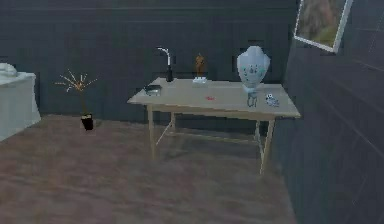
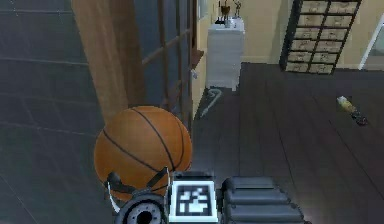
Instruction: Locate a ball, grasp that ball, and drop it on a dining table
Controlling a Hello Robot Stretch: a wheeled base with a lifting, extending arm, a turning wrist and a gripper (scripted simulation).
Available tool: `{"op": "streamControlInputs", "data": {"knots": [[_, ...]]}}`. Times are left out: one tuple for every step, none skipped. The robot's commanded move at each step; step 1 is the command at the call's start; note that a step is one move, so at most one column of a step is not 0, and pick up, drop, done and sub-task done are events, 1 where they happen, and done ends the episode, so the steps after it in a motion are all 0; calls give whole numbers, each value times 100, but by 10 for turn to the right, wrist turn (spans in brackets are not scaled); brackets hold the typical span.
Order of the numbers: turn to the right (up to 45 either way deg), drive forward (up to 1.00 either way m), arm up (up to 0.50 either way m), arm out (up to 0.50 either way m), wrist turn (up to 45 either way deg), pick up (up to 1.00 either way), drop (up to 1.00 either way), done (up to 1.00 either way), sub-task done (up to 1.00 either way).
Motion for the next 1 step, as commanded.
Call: {"op": "streamControlInputs", "data": {"knots": [[0,100,0,0,0,0,0,0,0]]}}
